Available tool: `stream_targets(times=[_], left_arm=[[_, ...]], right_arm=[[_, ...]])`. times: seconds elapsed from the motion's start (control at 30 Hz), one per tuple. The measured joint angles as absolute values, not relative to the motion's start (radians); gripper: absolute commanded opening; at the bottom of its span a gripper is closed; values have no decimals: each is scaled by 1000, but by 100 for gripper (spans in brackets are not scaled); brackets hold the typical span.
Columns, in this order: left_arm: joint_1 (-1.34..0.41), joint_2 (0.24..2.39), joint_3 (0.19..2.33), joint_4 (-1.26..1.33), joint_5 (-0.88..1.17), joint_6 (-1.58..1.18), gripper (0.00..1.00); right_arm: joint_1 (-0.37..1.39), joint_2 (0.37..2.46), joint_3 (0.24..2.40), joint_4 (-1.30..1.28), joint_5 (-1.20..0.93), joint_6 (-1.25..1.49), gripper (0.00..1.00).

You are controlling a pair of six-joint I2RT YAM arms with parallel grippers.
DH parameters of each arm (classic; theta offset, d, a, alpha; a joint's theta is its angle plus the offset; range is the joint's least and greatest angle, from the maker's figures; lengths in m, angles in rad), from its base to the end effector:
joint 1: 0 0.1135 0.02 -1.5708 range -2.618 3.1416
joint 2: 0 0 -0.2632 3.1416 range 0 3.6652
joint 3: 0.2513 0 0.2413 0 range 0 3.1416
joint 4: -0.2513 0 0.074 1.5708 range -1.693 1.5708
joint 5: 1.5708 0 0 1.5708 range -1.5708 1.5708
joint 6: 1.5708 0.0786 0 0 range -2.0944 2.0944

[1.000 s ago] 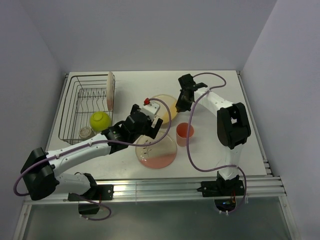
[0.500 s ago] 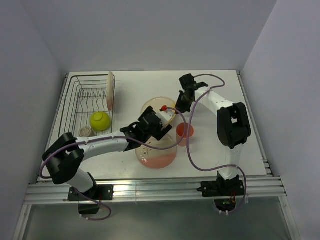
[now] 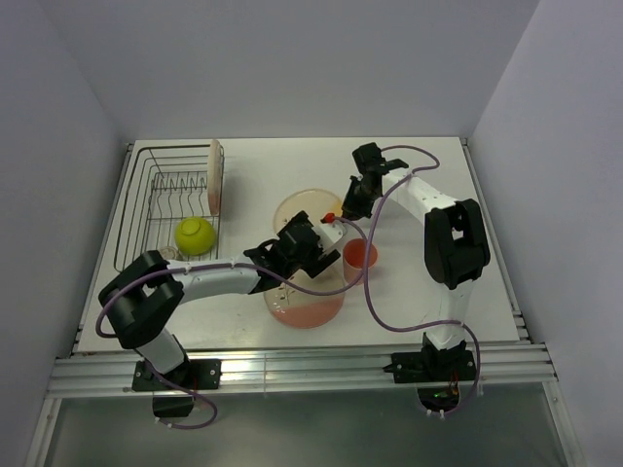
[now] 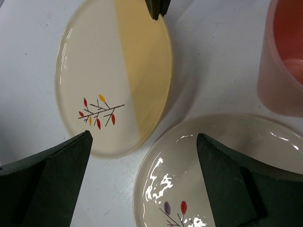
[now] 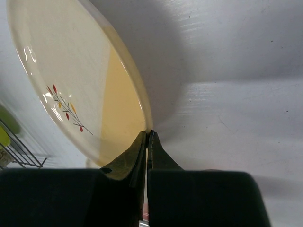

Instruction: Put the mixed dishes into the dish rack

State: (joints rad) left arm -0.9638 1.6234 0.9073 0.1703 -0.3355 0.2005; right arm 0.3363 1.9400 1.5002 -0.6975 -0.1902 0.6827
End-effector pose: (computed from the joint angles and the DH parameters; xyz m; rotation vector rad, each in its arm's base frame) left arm 0.2359 -0.2943 0.1912 0.9760 1.8423 -0.1088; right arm 0.3873 0.1511 0.1765 0.4256 2.7743 0.5351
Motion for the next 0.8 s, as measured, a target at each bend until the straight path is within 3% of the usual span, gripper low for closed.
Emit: stream_targets(times=[0.8], left_arm=[[-940,1835,974,295,-416,281,99]], right_arm=[[336,1940,1479,-689,-260,690,0]])
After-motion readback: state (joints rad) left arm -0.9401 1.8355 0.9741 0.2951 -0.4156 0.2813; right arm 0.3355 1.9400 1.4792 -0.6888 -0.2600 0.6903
